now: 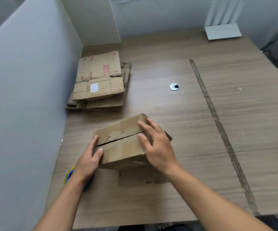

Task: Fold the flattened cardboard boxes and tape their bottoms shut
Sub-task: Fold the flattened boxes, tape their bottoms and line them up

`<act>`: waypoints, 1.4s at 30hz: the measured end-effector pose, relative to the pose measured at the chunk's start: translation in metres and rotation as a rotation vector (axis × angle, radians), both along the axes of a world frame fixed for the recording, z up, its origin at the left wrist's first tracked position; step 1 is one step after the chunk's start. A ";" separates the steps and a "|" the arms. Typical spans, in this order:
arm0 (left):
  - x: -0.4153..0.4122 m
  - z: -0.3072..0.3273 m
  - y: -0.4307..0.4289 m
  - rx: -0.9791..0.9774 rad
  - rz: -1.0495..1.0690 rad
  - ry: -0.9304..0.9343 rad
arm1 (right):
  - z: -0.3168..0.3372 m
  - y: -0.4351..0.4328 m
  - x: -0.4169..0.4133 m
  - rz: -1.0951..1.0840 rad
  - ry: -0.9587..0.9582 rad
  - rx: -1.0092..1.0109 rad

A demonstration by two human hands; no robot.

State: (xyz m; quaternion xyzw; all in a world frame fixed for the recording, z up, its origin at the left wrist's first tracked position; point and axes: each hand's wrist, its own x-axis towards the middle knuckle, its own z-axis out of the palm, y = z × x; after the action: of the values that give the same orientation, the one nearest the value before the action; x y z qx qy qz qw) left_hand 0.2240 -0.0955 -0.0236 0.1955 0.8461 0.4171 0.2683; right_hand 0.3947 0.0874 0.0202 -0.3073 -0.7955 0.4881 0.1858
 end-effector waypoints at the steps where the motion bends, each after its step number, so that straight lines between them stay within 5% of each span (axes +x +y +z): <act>1: 0.002 0.002 0.006 -0.023 -0.027 0.036 | -0.007 0.004 0.006 -0.034 0.077 -0.117; 4: 0.007 0.002 0.011 -0.076 -0.111 0.114 | -0.037 0.022 0.028 -0.380 0.207 -0.490; 6: 0.005 0.001 0.008 -0.081 -0.129 0.134 | -0.061 0.038 0.043 -0.631 -0.006 -0.693; 10: -0.005 0.000 -0.007 -0.025 -0.100 0.072 | -0.089 0.039 0.053 -0.485 -0.208 -1.388; 13: -0.014 0.000 -0.016 -0.027 -0.097 0.015 | -0.090 0.042 0.048 -0.421 -0.041 -1.439; 18: -0.010 0.004 -0.007 -0.051 -0.117 0.062 | -0.096 0.059 0.056 -0.493 0.050 -0.882; 22: 0.010 0.004 0.013 -0.143 -0.172 0.274 | -0.101 0.073 0.079 -0.473 0.015 -0.677; 27: 0.042 0.007 0.043 -0.199 -0.170 0.265 | -0.114 0.084 0.095 -0.514 -0.207 -0.493; 31: 0.047 0.011 0.042 -0.181 -0.142 0.262 | -0.071 0.081 0.089 -0.588 -0.048 -0.255; 35: 0.049 0.008 0.037 -0.142 -0.117 0.253 | -0.006 0.050 0.049 -0.146 0.080 0.167; 39: 0.047 0.003 0.038 -0.110 -0.108 0.239 | -0.018 0.010 0.005 0.320 -0.297 0.370; 42: 0.043 -0.002 0.033 -0.076 -0.115 0.234 | -0.044 -0.006 -0.004 0.279 -0.461 0.607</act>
State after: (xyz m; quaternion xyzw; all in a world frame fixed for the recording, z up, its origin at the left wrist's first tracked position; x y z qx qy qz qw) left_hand 0.2666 -0.0629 -0.0258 0.2810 0.8740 0.3431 0.1984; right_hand 0.3906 0.0809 -0.0236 -0.2290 -0.9583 0.1700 0.0171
